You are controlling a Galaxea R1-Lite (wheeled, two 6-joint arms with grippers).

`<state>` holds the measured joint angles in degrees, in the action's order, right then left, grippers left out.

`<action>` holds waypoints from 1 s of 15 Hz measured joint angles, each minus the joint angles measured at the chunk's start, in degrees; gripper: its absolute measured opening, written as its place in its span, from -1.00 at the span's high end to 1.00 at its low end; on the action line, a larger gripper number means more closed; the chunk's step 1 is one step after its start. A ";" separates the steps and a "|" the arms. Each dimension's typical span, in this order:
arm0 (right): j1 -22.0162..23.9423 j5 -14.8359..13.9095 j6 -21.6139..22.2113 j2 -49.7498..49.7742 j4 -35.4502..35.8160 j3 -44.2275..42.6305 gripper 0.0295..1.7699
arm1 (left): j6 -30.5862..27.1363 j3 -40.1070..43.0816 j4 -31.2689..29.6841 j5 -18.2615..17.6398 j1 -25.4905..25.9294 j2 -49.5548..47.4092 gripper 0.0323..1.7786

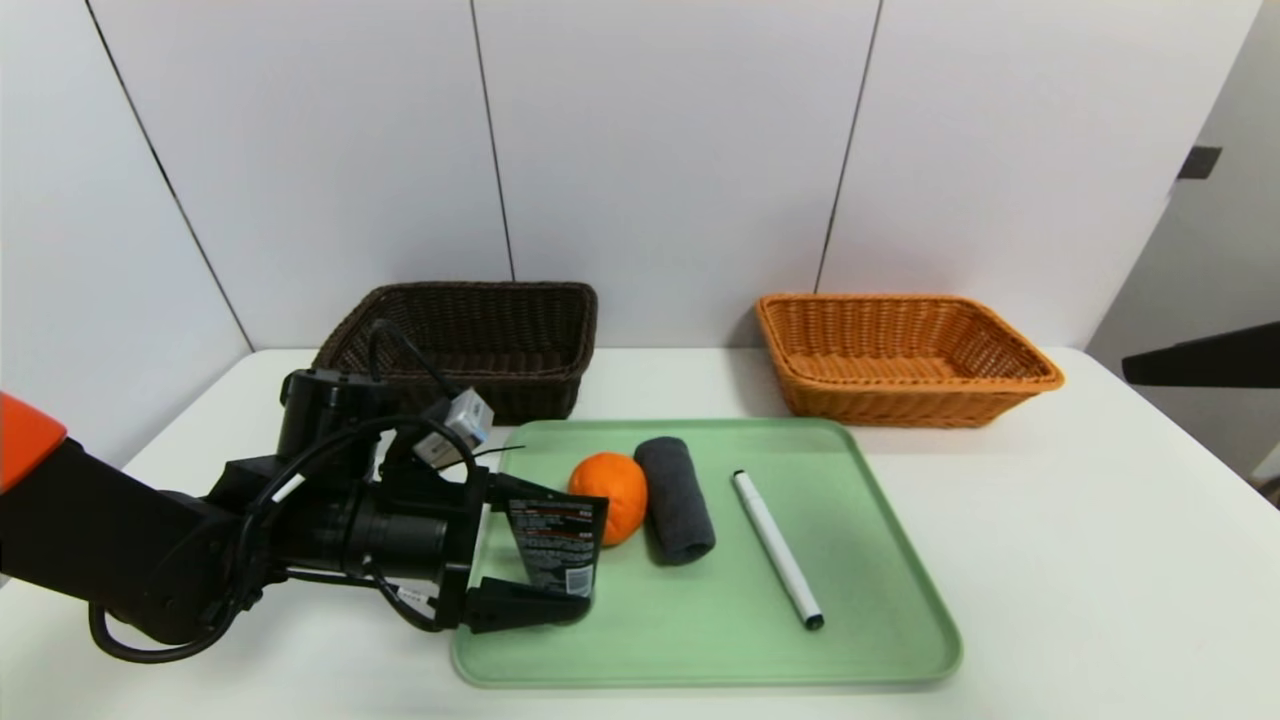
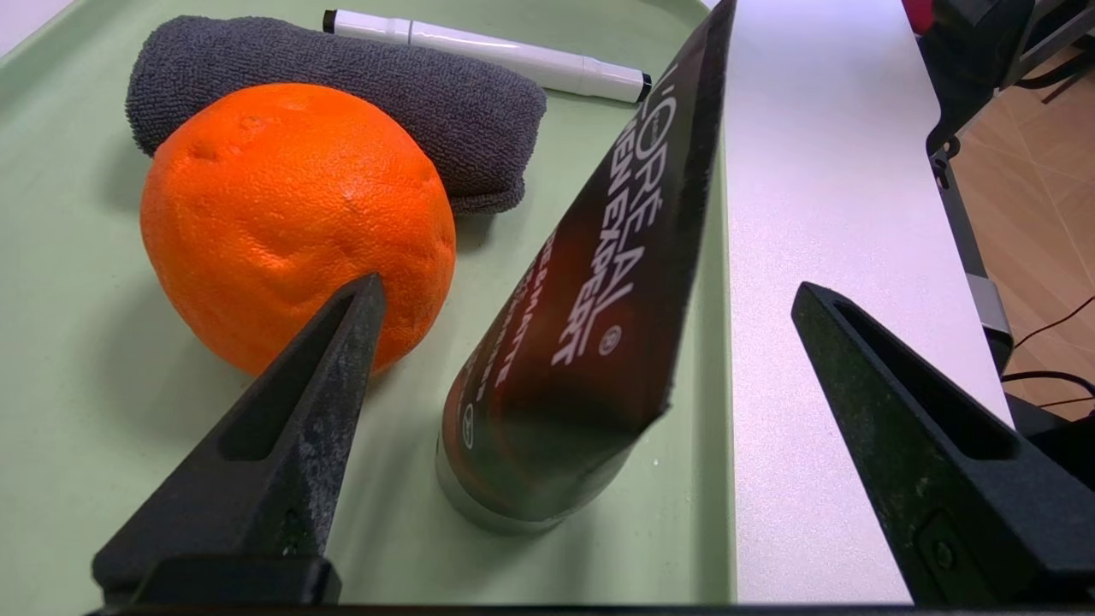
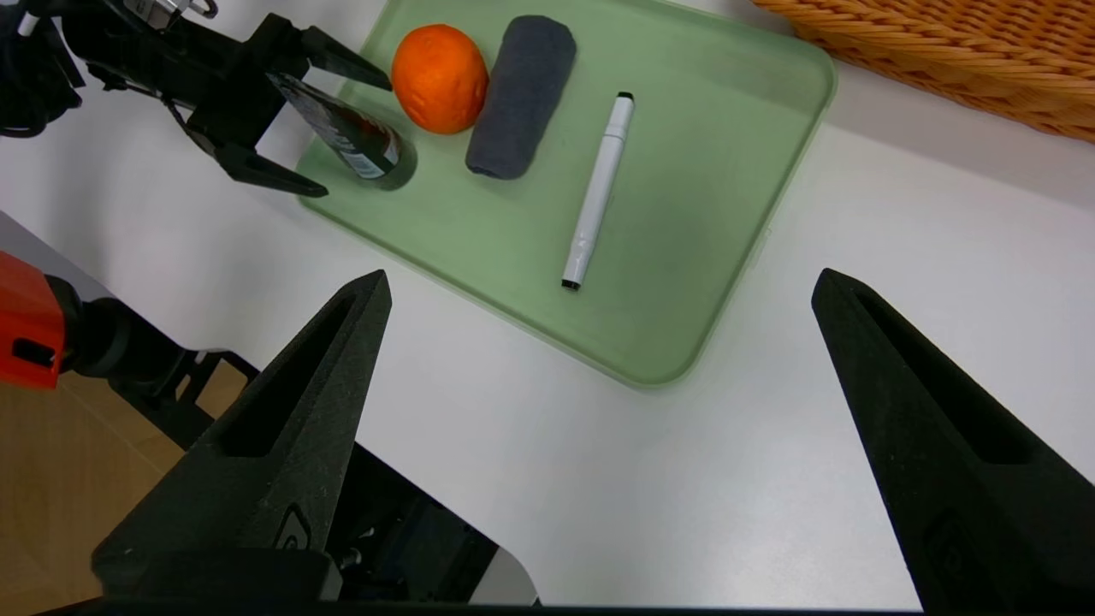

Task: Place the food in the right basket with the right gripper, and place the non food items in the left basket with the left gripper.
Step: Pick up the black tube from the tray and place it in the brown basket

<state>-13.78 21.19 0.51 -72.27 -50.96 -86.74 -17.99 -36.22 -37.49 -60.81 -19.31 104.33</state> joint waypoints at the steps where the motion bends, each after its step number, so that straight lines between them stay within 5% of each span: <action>1: 0.02 -0.02 -0.02 0.05 0.00 0.09 -0.92 | 0.00 0.00 -0.11 -0.02 -0.11 0.06 -0.90; 15: 0.00 0.11 0.09 1.07 0.00 1.38 -0.92 | -0.20 2.35 -0.24 -0.29 -1.22 -2.93 -0.90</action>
<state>-13.78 21.30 0.60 -71.19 -50.96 -85.36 -18.19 -33.87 -37.73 -61.10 -20.53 101.40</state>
